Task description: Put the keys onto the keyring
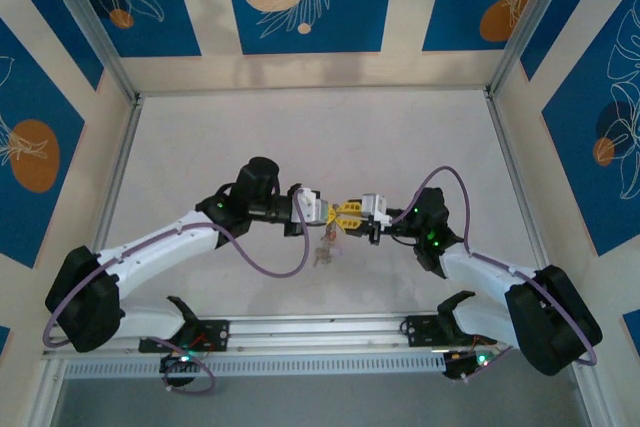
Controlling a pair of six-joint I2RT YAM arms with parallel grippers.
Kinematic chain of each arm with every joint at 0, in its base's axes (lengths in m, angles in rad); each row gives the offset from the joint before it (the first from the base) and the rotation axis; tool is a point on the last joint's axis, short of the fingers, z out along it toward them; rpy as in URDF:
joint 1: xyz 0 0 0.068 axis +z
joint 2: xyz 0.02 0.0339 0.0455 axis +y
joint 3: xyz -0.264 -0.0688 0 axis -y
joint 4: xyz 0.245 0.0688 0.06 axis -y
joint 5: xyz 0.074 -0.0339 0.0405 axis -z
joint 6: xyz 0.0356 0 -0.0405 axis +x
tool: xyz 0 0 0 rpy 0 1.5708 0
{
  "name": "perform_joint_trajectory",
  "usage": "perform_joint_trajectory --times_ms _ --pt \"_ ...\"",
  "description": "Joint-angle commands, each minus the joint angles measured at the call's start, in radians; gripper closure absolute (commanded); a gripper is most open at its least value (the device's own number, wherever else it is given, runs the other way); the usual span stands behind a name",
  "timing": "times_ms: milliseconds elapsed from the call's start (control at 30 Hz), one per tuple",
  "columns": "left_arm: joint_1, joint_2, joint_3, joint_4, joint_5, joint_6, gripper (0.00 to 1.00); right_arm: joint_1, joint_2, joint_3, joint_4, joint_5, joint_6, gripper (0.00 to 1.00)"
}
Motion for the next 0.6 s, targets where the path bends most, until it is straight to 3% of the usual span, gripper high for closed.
perform_joint_trajectory --times_ms 0,167,367,467,533,567 --pt "-0.002 0.006 0.002 0.062 0.066 -0.006 1.0 0.002 -0.024 -0.015 0.05 -0.02 0.011 0.75" --pt "-0.002 0.011 0.002 0.046 0.06 0.007 1.0 0.002 -0.03 -0.019 0.059 -0.017 0.012 0.75" --pt "-0.002 0.015 0.006 0.016 0.045 0.019 0.97 0.0 -0.036 -0.018 0.045 -0.015 0.004 0.98" --pt "-0.002 -0.002 0.009 -0.008 0.002 0.019 0.62 0.003 -0.052 -0.015 0.001 0.002 -0.02 1.0" --pt "-0.002 -0.031 0.019 -0.066 -0.016 0.052 0.0 0.009 -0.074 -0.01 -0.058 0.03 -0.053 1.0" --pt "0.0 -0.043 0.028 -0.102 -0.026 0.065 0.0 0.016 -0.086 -0.006 -0.09 0.048 -0.075 1.0"
